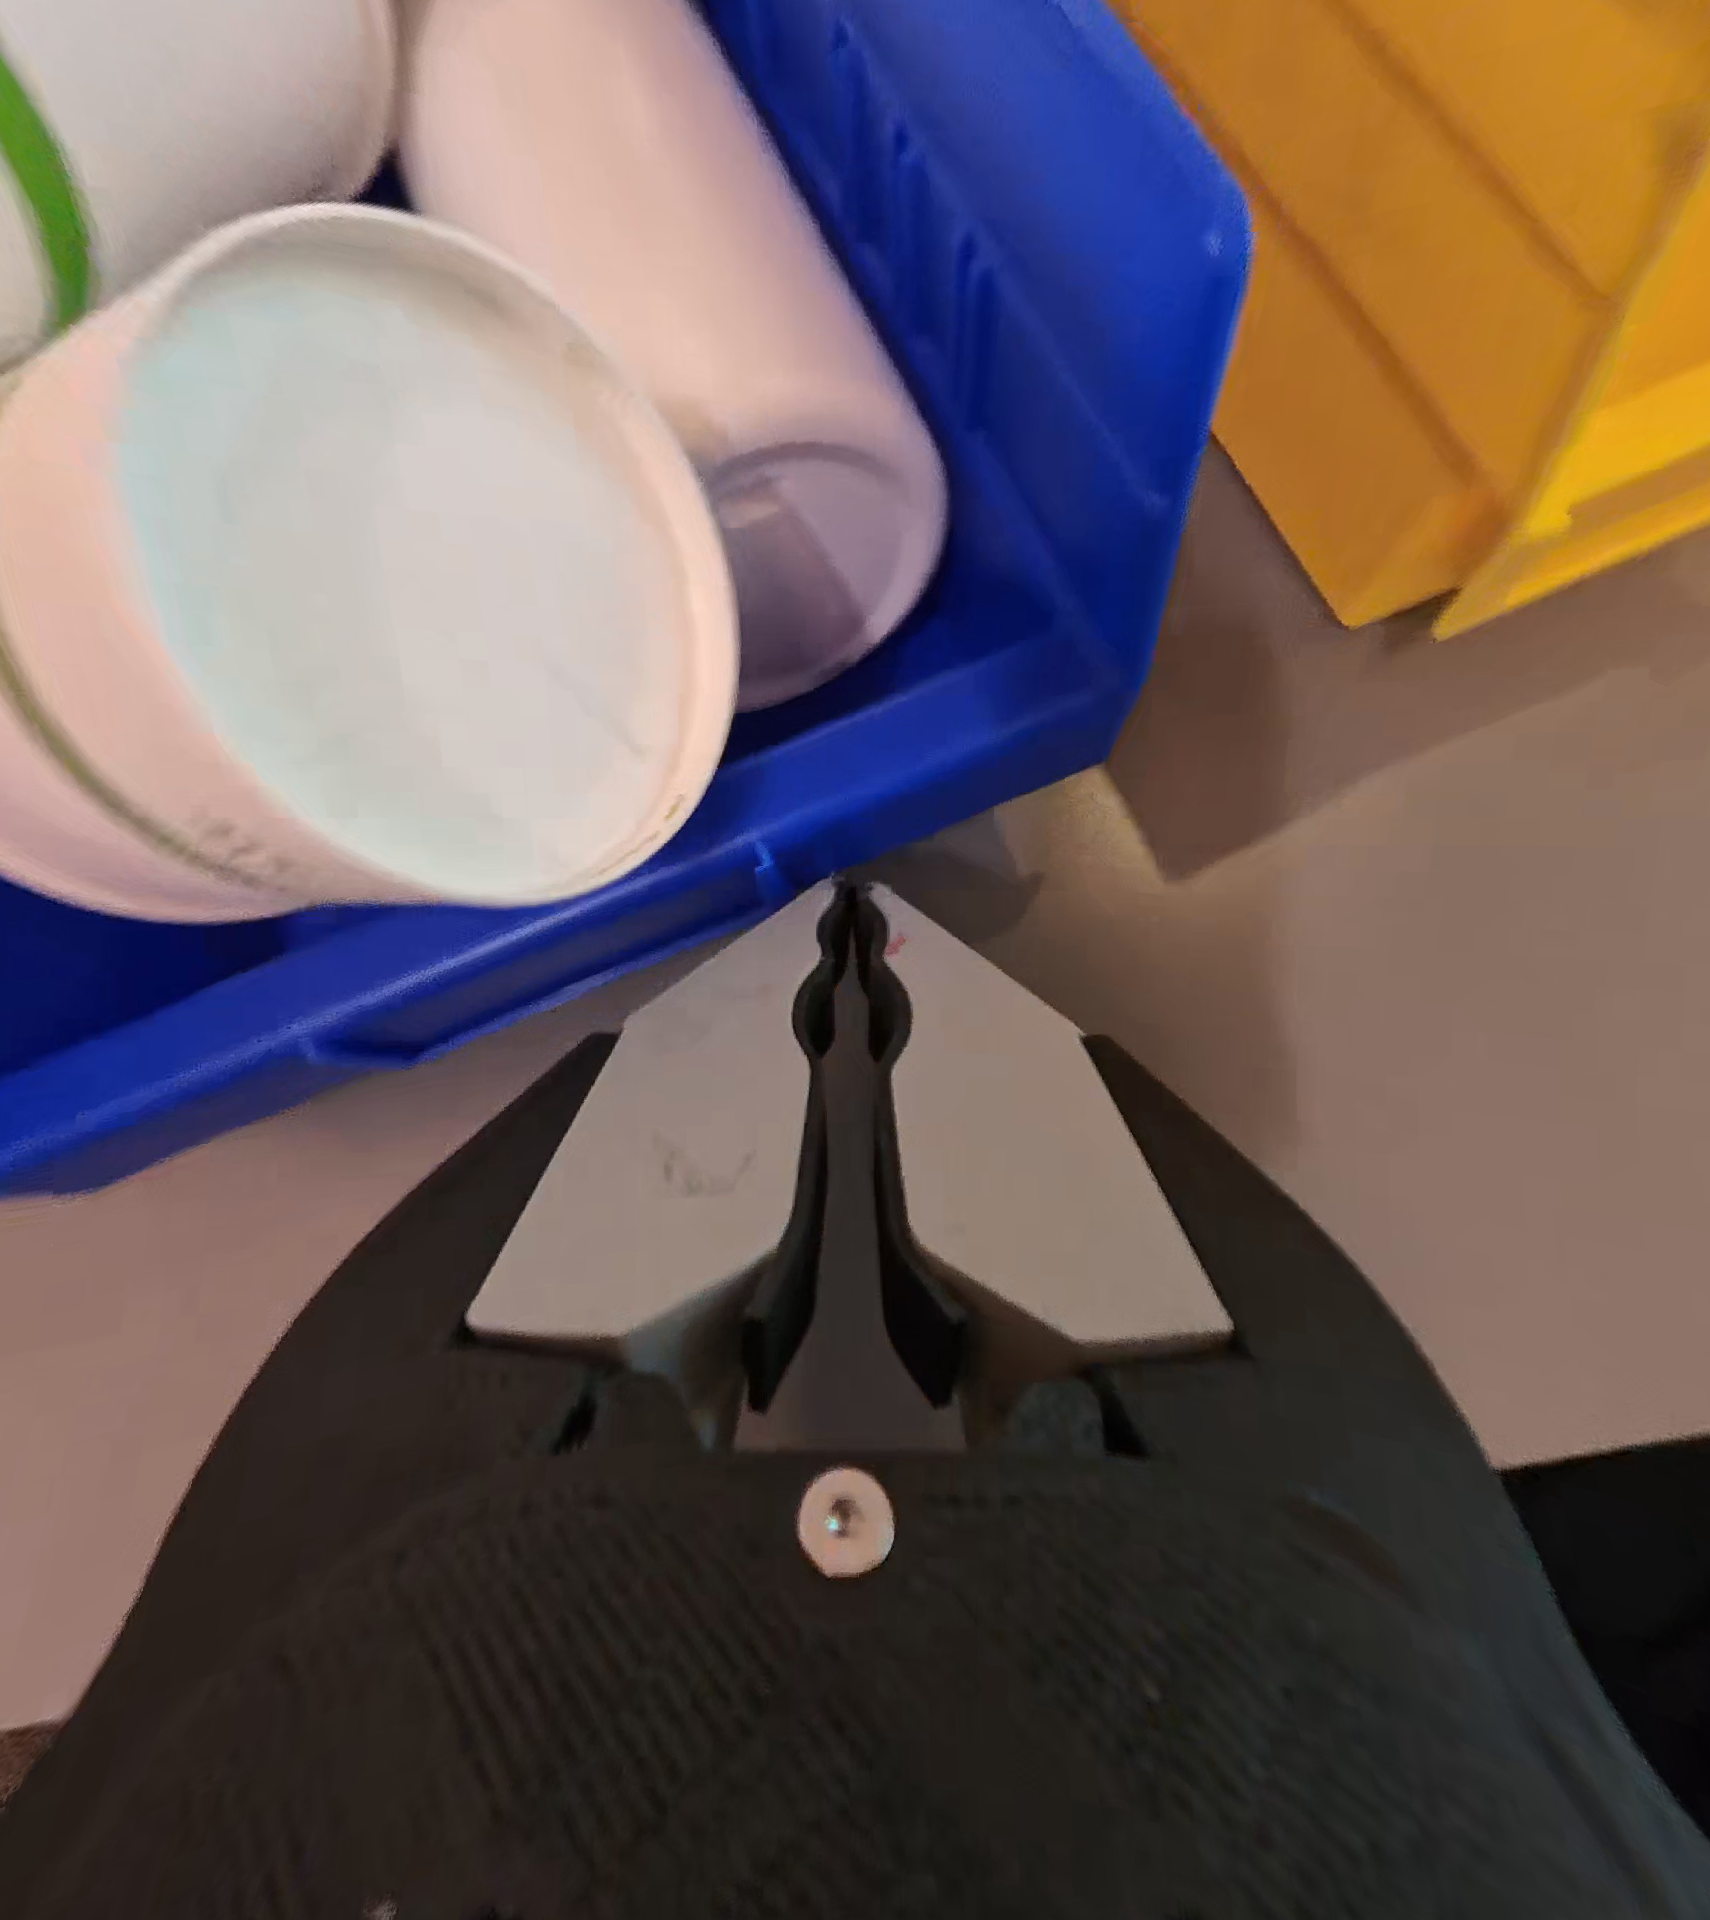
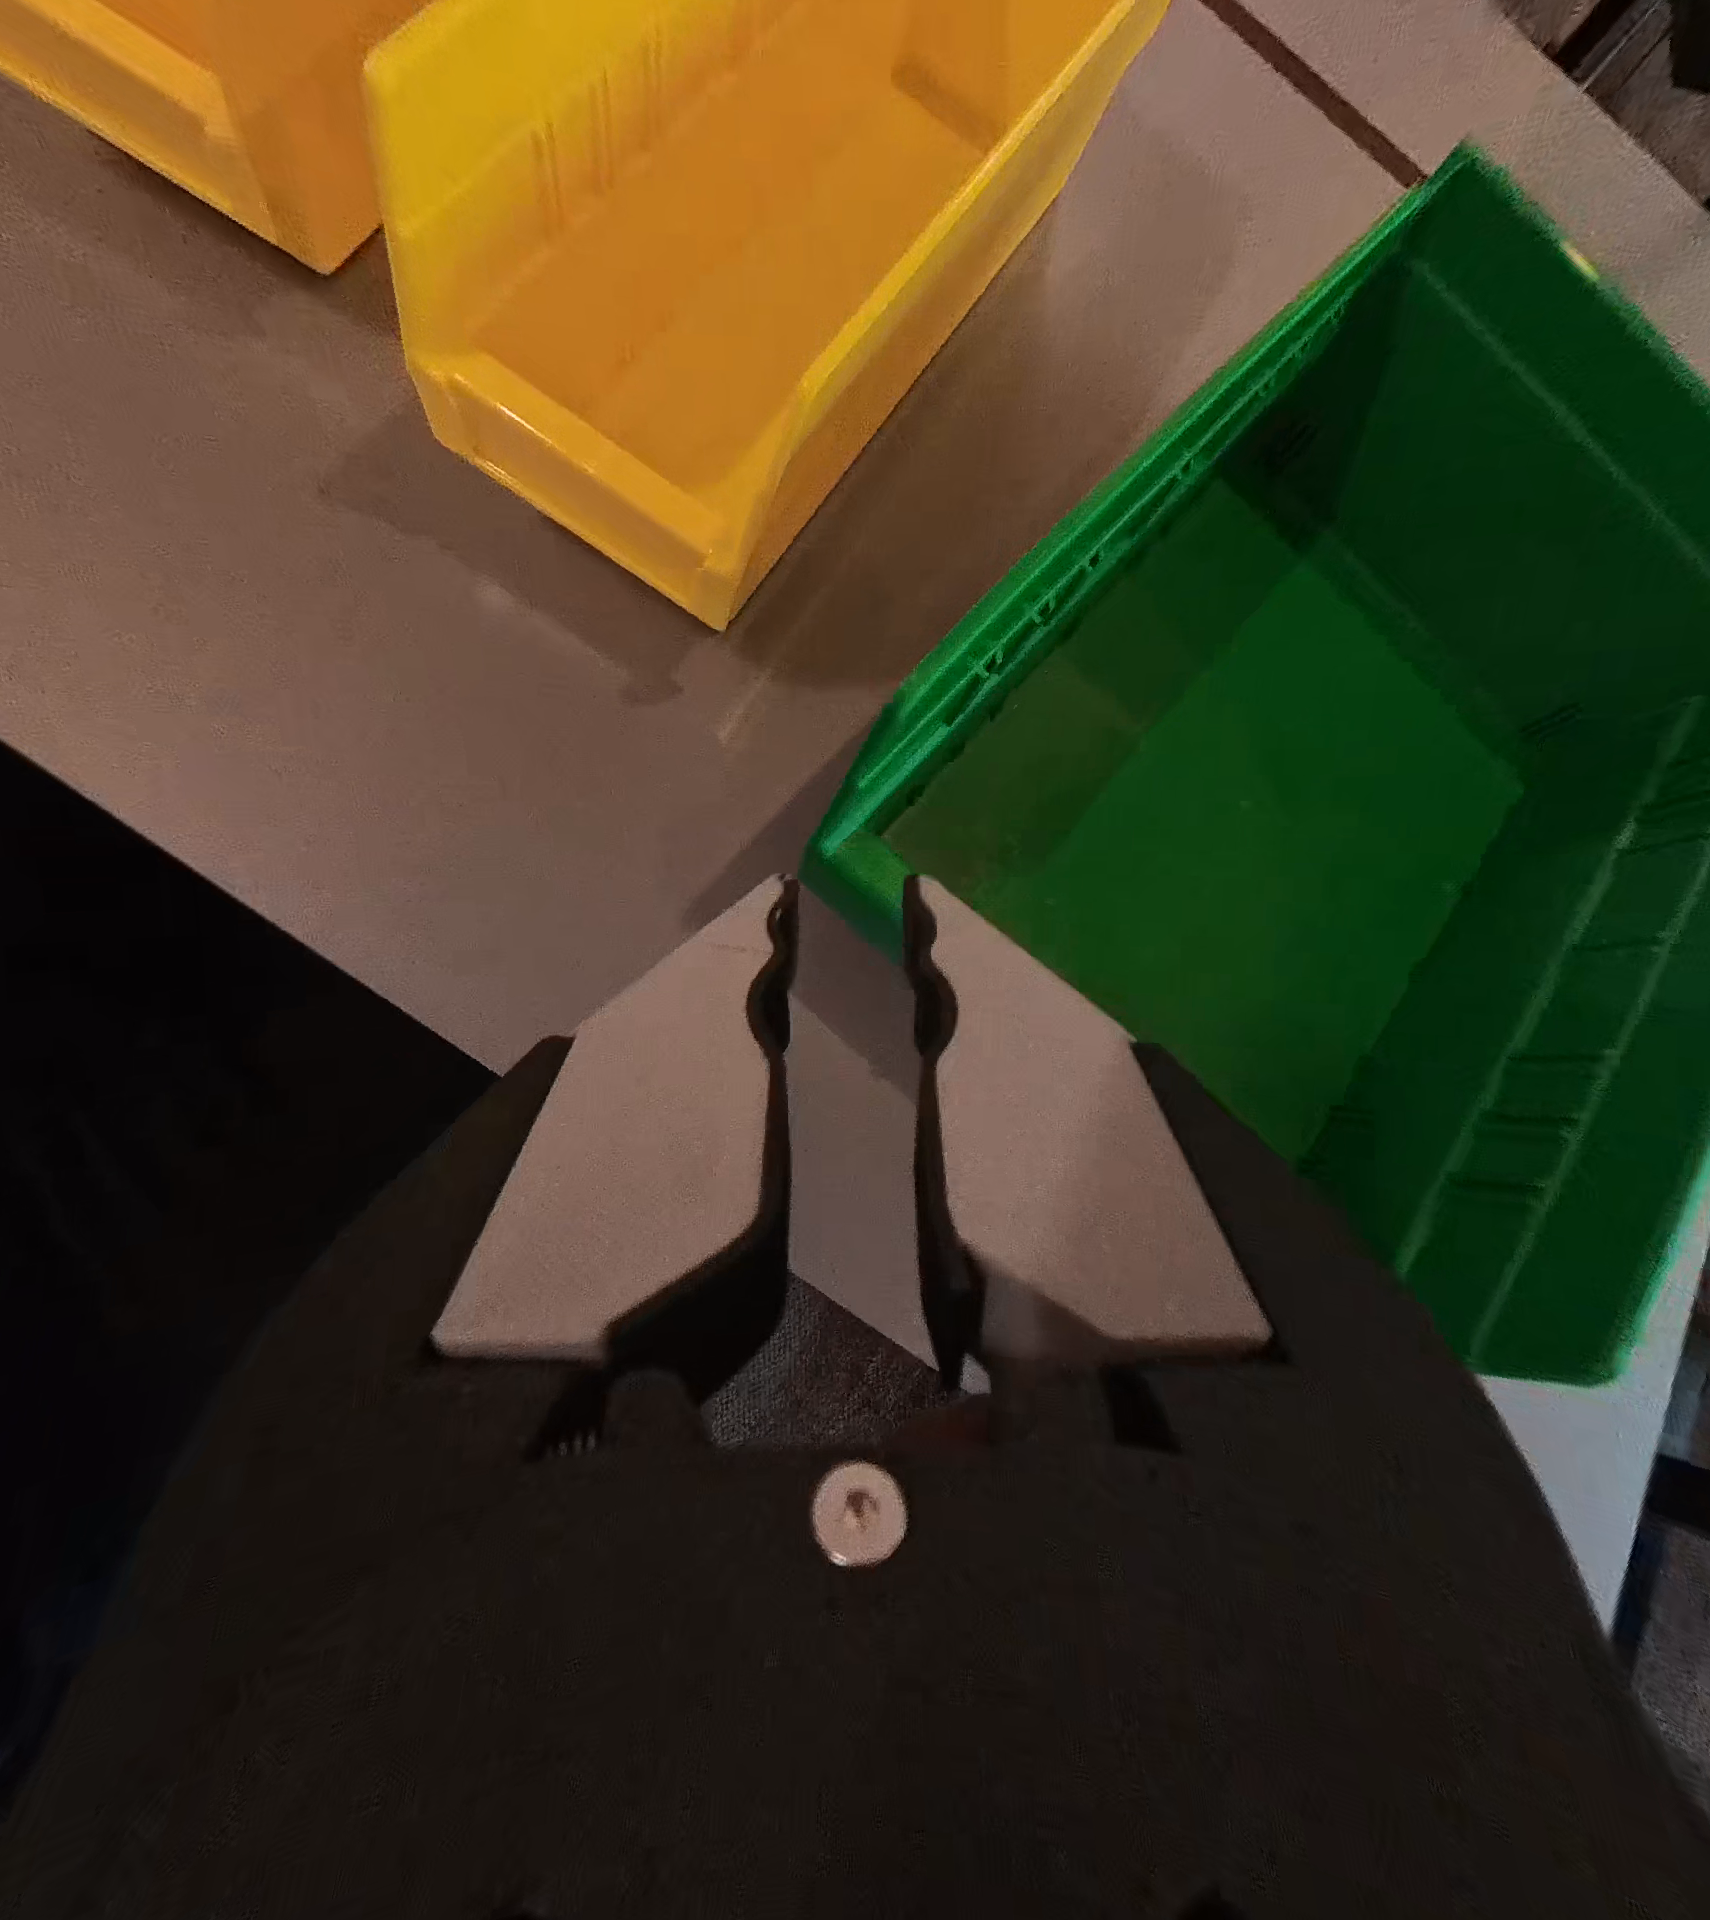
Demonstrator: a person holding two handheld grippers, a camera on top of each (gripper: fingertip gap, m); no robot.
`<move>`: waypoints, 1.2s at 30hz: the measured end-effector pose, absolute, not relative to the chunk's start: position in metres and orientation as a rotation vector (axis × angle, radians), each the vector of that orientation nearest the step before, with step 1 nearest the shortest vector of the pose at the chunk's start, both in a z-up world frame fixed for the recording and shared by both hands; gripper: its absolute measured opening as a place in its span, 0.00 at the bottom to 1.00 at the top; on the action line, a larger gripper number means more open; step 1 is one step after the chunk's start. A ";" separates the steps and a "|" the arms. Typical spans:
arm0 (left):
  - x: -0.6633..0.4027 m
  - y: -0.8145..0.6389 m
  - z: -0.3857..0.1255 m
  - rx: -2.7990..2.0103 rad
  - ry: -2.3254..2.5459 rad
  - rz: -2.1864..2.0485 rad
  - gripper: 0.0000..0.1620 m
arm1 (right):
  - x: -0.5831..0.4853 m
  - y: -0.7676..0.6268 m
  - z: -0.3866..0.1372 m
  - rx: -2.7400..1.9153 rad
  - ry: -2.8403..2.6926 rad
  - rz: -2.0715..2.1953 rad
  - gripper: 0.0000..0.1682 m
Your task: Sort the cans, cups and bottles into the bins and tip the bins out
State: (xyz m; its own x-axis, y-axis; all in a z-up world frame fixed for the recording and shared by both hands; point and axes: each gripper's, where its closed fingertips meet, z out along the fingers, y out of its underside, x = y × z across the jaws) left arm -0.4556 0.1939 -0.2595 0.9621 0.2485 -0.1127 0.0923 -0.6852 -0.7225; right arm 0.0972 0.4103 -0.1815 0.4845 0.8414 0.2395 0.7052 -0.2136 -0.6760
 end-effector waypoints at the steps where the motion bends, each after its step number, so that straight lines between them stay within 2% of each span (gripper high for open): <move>1: -0.464 0.190 -0.256 -2.298 -0.269 0.276 0.00 | 0.099 0.410 -0.177 -1.964 -1.265 0.226 0.11; 7: -0.537 0.150 -0.230 -2.106 -0.558 0.592 0.00 | 0.098 0.411 -0.149 -1.877 -1.183 0.258 0.11; 11: -0.517 0.154 -0.204 -2.031 -0.498 0.447 0.00 | 0.093 0.410 -0.135 -1.851 -1.117 0.323 0.12; 15: -0.482 0.167 -0.151 -1.852 -0.386 0.338 0.00 | 0.082 0.401 -0.114 -1.778 -1.058 0.467 0.23; 16: -0.471 0.170 -0.140 -1.820 -0.341 0.322 0.06 | 0.079 0.397 -0.110 -1.760 -1.059 0.500 0.25; 19: -0.443 0.179 -0.124 -1.791 -0.232 0.343 0.11 | 0.079 0.392 -0.113 -1.767 -1.092 0.442 0.27; 22: -0.422 0.191 -0.120 -1.797 -0.158 0.341 0.11 | 0.084 0.391 -0.111 -1.759 -1.098 0.341 0.27; 28: -0.403 0.211 -0.133 -1.850 -0.090 0.319 0.14 | 0.079 0.381 -0.096 -1.707 -1.078 0.428 0.26; 30: -0.403 0.214 -0.138 -1.865 -0.066 0.355 0.09 | 0.078 0.381 -0.097 -1.715 -1.080 0.435 0.27; 36: -0.400 0.222 -0.156 -1.921 -0.060 0.330 0.02 | 0.075 0.384 -0.112 -1.763 -1.137 0.334 0.29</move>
